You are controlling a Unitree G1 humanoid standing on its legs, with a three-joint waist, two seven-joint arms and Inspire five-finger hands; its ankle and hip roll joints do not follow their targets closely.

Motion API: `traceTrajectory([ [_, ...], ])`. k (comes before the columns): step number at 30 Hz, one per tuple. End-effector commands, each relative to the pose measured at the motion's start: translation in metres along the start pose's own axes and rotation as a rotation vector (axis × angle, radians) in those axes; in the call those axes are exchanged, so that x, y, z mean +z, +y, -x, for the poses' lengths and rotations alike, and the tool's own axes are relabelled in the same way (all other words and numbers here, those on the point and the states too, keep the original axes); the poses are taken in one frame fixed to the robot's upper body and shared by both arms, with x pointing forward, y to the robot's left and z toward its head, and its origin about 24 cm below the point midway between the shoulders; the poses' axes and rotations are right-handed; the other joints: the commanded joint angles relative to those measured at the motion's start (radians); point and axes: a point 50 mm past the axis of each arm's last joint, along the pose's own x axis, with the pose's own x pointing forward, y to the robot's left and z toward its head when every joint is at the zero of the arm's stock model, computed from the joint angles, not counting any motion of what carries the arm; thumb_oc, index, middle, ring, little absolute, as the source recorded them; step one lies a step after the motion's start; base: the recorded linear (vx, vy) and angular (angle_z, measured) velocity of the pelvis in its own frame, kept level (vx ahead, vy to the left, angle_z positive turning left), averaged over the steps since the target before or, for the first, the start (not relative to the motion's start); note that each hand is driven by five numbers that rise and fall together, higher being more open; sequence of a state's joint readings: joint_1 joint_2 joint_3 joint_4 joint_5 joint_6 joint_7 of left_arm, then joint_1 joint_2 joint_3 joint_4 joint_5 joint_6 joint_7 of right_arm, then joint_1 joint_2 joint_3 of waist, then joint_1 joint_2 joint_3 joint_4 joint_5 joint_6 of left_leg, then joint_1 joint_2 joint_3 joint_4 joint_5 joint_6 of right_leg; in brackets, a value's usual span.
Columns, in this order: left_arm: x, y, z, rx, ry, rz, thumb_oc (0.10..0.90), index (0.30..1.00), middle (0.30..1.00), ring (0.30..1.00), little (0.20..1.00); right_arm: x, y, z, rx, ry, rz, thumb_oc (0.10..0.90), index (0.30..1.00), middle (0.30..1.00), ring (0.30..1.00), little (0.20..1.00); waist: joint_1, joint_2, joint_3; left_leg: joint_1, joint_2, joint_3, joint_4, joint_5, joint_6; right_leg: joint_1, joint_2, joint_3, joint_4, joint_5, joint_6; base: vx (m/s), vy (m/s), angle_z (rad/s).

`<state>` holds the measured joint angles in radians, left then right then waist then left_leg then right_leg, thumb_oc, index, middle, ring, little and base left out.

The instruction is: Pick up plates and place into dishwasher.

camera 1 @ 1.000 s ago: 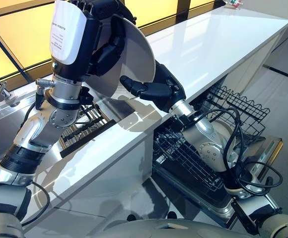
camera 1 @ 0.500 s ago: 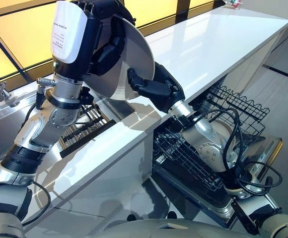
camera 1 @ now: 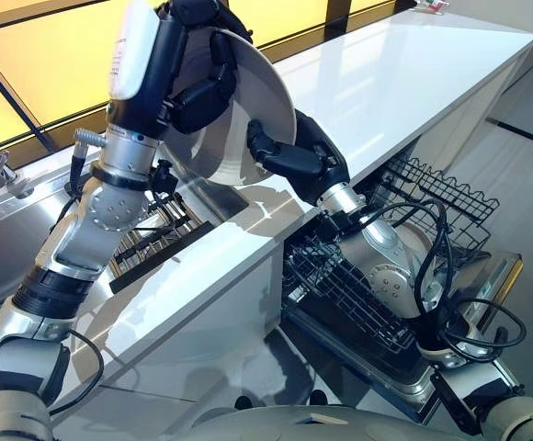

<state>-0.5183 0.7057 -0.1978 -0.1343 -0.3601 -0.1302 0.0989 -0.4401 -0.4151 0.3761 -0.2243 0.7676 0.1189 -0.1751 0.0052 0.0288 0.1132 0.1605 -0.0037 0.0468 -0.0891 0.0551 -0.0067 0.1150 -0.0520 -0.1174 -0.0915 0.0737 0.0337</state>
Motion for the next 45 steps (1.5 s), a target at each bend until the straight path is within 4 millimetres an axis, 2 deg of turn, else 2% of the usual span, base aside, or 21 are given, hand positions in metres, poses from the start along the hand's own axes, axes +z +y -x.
traceTrajectory([
  [1, 0.043, -0.036, -0.016, -0.208, -0.183, 0.742, 0.8, 0.9, 0.9, 0.9, 0.9, 0.075, 0.03, -0.012, 0.124, -0.453, -0.111, 0.1, 0.3, 0.3, 0.3, 0.2, -0.008, -0.023, -0.061, -0.004, -0.078, -0.037, 0.002, -0.075, 0.05, 0.038, 0.059, -0.016, 0.019, -0.063, 0.006, 0.0, 0.0, 0.0],
  [3, 0.037, -0.036, -0.013, -0.206, -0.174, 0.827, 0.8, 0.9, 0.9, 0.9, 0.9, 0.082, 0.021, -0.01, 0.067, -0.505, -0.074, 0.1, 0.3, 0.3, 0.3, 0.2, -0.01, -0.022, -0.06, -0.001, -0.079, -0.037, 0.002, -0.076, 0.052, 0.039, 0.06, -0.016, 0.019, -0.063, 0.004, 0.0, 0.0, 0.0],
  [5, 0.034, -0.027, -0.009, -0.165, -0.188, 0.829, 0.8, 0.9, 0.9, 0.9, 0.9, 0.093, 0.007, -0.005, -0.03, -0.595, 0.033, 0.1, 0.3, 0.3, 0.3, 0.2, -0.009, -0.022, -0.059, -0.001, -0.08, -0.038, 0.002, -0.075, 0.054, 0.041, 0.06, -0.016, 0.018, -0.063, 0.002, 0.0, 0.0, 0.0],
  [8, 0.03, 0.001, 0.003, -0.045, -0.202, 0.649, 0.8, 0.9, 0.9, 0.9, 0.9, 0.115, -0.021, 0.012, -0.266, -0.756, 0.316, 0.1, 0.3, 0.3, 0.3, 0.2, -0.001, -0.022, -0.057, 0.0, -0.082, -0.044, 0.002, -0.078, 0.056, 0.045, 0.061, -0.018, 0.016, -0.067, -0.001, 0.0, 0.0, 0.0],
  [9, 0.03, 0.003, 0.004, -0.038, -0.201, 0.641, 0.8, 0.9, 0.9, 0.9, 0.9, 0.116, -0.023, 0.013, -0.278, -0.76, 0.322, 0.1, 0.3, 0.3, 0.3, 0.2, -0.001, -0.022, -0.056, 0.001, -0.082, -0.045, 0.002, -0.078, 0.056, 0.045, 0.061, -0.017, 0.016, -0.067, -0.001, 0.0, 0.0, 0.0],
  [12, 0.024, 0.029, 0.022, 0.06, -0.183, 0.544, 0.8, 0.9, 0.9, 0.9, 0.9, 0.127, -0.055, 0.031, -0.455, -0.793, 0.481, 0.1, 0.3, 0.3, 0.3, 0.2, 0.008, -0.022, -0.054, 0.003, -0.081, -0.048, 0.002, -0.081, 0.056, 0.049, 0.061, -0.022, 0.018, -0.074, -0.003, 0.0, 0.0, 0.0],
  [13, 0.019, 0.04, 0.033, 0.1, -0.168, 0.527, 0.8, 0.9, 0.9, 0.9, 0.9, 0.127, -0.073, 0.042, -0.539, -0.78, 0.506, 0.1, 0.3, 0.3, 0.3, 0.2, 0.012, -0.023, -0.052, 0.003, -0.08, -0.05, 0.002, -0.082, 0.056, 0.051, 0.061, -0.025, 0.019, -0.077, -0.003, 0.0, 0.0, 0.0],
  [15, 0.014, 0.047, 0.044, 0.133, -0.15, 0.529, 0.8, 0.9, 0.9, 0.9, 0.9, 0.125, -0.087, 0.053, -0.598, -0.763, 0.509, 0.1, 0.3, 0.3, 0.3, 0.2, 0.014, -0.022, -0.051, 0.003, -0.079, -0.053, 0.002, -0.082, 0.056, 0.052, 0.061, -0.027, 0.021, -0.079, -0.003, 0.0, 0.0, 0.0],
  [16, 0.007, 0.055, 0.056, 0.179, -0.126, 0.525, 0.8, 0.9, 0.9, 0.9, 0.9, 0.121, -0.104, 0.066, -0.679, -0.732, 0.523, 0.1, 0.3, 0.3, 0.3, 0.2, 0.014, -0.022, -0.048, 0.003, -0.078, -0.054, 0.002, -0.082, 0.055, 0.052, 0.061, -0.03, 0.023, -0.082, -0.003, 0.0, 0.0, 0.0],
  [17, 0.006, 0.056, 0.058, 0.183, -0.123, 0.526, 0.8, 0.9, 0.9, 0.9, 0.9, 0.12, -0.106, 0.068, -0.69, -0.726, 0.526, 0.1, 0.3, 0.3, 0.3, 0.2, 0.014, -0.022, -0.048, 0.003, -0.078, -0.054, 0.002, -0.082, 0.055, 0.052, 0.061, -0.031, 0.024, -0.082, -0.003, 0.0, 0.0, 0.0],
  [20, -0.005, 0.067, 0.078, 0.256, -0.076, 0.53, 0.8, 0.9, 0.9, 0.9, 0.9, 0.108, -0.137, 0.097, -0.878, -0.629, 0.585, 0.1, 0.3, 0.3, 0.3, 0.2, 0.011, -0.022, -0.042, 0.005, -0.075, -0.056, 0.002, -0.083, 0.056, 0.054, 0.06, -0.036, 0.029, -0.087, -0.003, 0.03, 0.019, 0.03],
  [21, -0.006, 0.067, 0.079, 0.258, -0.073, 0.53, 0.8, 0.9, 0.9, 0.9, 0.9, 0.108, -0.139, 0.098, -0.884, -0.624, 0.587, 0.1, 0.3, 0.3, 0.3, 0.2, 0.012, -0.022, -0.044, 0.009, -0.075, -0.059, 0.002, -0.092, 0.055, 0.059, 0.06, -0.034, 0.027, -0.094, -0.001, 0.06, 0.021, 0.05],
  [25, -0.011, 0.077, 0.093, 0.326, -0.042, 0.483, 0.8, 0.9, 0.9, 0.9, 0.9, 0.099, -0.162, 0.123, -1.045, -0.502, 0.703, 0.1, 0.3, 0.3, 0.3, 0.2, 0.007, -0.021, -0.039, 0.01, -0.073, -0.058, 0.002, -0.092, 0.053, 0.06, 0.059, -0.038, 0.028, -0.095, 0.001, 0.03, 0.014, 0.04],
  [28, -0.015, 0.09, 0.104, 0.415, -0.01, 0.414, 0.8, 0.9, 0.9, 0.9, 0.9, 0.089, -0.176, 0.137, -1.119, -0.342, 0.832, 0.1, 0.3, 0.3, 0.3, 0.2, 0.0, -0.02, -0.029, 0.007, -0.073, -0.054, 0.002, -0.083, 0.053, 0.053, 0.058, -0.04, 0.03, -0.088, 0.002, 0.0, 0.005, 0.04],
  [30, -0.016, 0.093, 0.109, 0.438, 0.001, 0.399, 0.8, 0.9, 0.9, 0.9, 0.9, 0.083, -0.18, 0.141, -1.121, -0.29, 0.843, 0.1, 0.3, 0.3, 0.3, 0.2, -0.002, -0.02, -0.029, 0.01, -0.073, -0.055, 0.002, -0.091, 0.052, 0.057, 0.057, -0.038, 0.028, -0.095, 0.004, 0.0, 0.0, 0.0],
  [31, -0.019, 0.097, 0.117, 0.484, 0.026, 0.346, 0.8, 0.9, 0.9, 0.9, 0.9, 0.07, -0.182, 0.147, -1.111, -0.207, 0.84, 0.1, 0.3, 0.3, 0.3, 0.2, -0.005, -0.019, -0.023, 0.011, -0.072, -0.053, 0.002, -0.091, 0.053, 0.056, 0.056, -0.037, 0.03, -0.096, 0.005, -0.04, -0.003, 0.02],
  [35, -0.021, 0.103, 0.126, 0.527, 0.055, 0.329, 0.8, 0.9, 0.9, 0.9, 0.9, 0.048, -0.181, 0.153, -1.057, -0.094, 0.838, 0.1, 0.3, 0.3, 0.3, 0.2, -0.013, -0.017, -0.013, 0.012, -0.071, -0.045, 0.002, -0.089, 0.055, 0.052, 0.055, -0.036, 0.035, -0.097, 0.006, 0.0, 0.0, 0.0],
  [37, -0.024, 0.105, 0.13, 0.558, 0.063, 0.316, 0.8, 0.9, 0.9, 0.9, 0.9, 0.036, -0.179, 0.152, -1.012, -0.03, 0.848, 0.1, 0.3, 0.3, 0.3, 0.2, -0.019, -0.015, -0.006, 0.013, -0.069, -0.037, 0.002, -0.089, 0.055, 0.049, 0.053, -0.035, 0.039, -0.095, 0.008, 0.0, 0.0, 0.0],
  [41, -0.026, 0.108, 0.133, 0.592, 0.069, 0.268, 0.8, 0.9, 0.9, 0.9, 0.9, 0.023, -0.177, 0.149, -0.956, 0.058, 0.875, 0.1, 0.3, 0.3, 0.3, 0.2, -0.027, -0.011, 0.002, 0.016, -0.068, -0.03, 0.002, -0.088, 0.054, 0.047, 0.052, -0.034, 0.044, -0.095, 0.009, 0.0, 0.0, 0.0],
  [45, -0.03, 0.105, 0.133, 0.597, 0.078, 0.288, 0.8, 0.9, 0.9, 0.9, 0.9, 0.006, -0.175, 0.145, -0.881, 0.203, 0.972, 0.1, 0.3, 0.3, 0.3, 0.2, -0.029, -0.006, 0.011, 0.017, -0.068, -0.026, 0.002, -0.087, 0.053, 0.046, 0.05, -0.034, 0.044, -0.094, 0.011, -0.01, -0.002, -0.04],
])
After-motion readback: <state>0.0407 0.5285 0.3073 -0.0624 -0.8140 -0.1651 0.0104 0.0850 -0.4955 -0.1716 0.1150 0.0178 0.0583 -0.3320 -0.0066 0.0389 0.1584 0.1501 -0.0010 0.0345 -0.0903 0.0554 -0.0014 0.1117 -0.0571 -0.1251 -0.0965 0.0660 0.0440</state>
